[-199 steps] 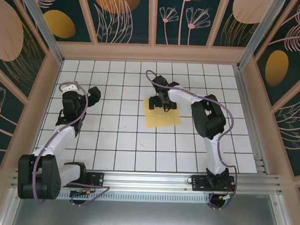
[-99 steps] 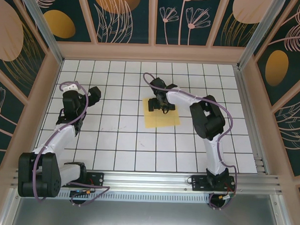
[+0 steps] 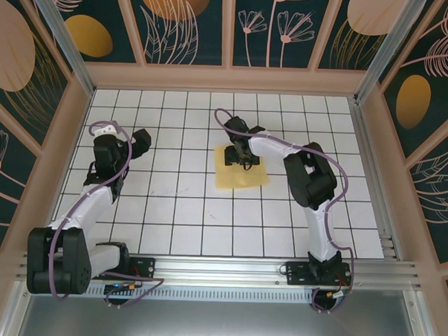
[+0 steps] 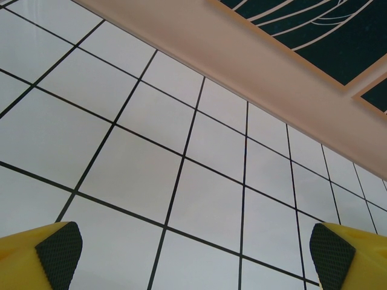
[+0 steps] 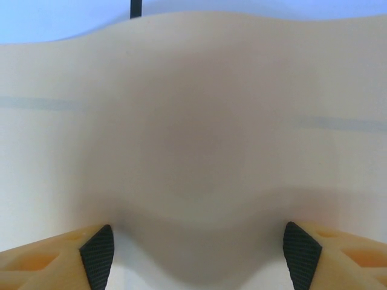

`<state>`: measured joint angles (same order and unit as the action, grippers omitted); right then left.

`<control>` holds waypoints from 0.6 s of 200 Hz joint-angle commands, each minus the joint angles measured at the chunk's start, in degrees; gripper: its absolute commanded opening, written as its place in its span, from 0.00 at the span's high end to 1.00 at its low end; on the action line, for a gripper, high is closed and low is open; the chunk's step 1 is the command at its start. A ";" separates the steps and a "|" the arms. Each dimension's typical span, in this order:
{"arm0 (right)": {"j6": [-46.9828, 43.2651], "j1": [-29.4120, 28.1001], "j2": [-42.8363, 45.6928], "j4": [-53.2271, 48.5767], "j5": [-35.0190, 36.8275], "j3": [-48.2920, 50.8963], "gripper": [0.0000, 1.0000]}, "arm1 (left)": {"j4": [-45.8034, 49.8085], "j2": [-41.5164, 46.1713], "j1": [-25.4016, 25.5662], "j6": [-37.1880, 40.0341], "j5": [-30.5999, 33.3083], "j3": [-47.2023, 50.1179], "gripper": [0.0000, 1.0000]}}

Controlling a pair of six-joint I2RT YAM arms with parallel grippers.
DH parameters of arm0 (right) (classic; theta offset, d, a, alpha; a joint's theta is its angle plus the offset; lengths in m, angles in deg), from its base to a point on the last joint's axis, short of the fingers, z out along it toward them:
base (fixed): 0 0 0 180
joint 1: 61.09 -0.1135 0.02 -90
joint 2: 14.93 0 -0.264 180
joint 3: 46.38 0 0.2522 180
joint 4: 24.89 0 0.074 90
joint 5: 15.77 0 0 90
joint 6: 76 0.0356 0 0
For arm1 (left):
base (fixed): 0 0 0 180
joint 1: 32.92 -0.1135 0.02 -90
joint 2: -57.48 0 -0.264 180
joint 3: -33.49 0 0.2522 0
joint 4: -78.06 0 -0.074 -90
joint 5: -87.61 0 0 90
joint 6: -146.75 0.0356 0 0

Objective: Fold a paper plane with a square sheet of paper (pick it up from the middle)
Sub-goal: Fold the square sheet of paper in half at the center of the table.

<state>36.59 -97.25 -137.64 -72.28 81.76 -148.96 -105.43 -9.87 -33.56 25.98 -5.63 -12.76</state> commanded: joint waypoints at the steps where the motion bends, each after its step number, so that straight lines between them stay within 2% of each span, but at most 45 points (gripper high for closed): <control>1: 1.22 -0.02 -4.07 -3.73 -1.43 2.04 0.25 | 0.58 -0.50 -0.32 -0.61 -1.08 -1.70 0.01; 32: 1.99 -0.13 -1.76 -4.67 -0.68 -0.42 0.24 | 0.75 -0.59 -0.32 -0.61 -1.18 -1.79 0.02; 73: 4.20 -1.62 2.65 -6.54 0.93 -2.21 0.07 | 0.89 -0.67 -0.32 -0.61 -1.24 -1.83 0.01; 120: 7.44 -3.82 2.84 -5.27 -1.85 0.87 0.04 | 0.88 -1.20 -0.32 -0.61 -1.17 -1.79 0.01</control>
<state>41.15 -99.92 -136.94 -76.00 81.54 -149.85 -104.62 -10.26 -33.56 25.98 -6.42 -12.87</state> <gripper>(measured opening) 0.955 0.985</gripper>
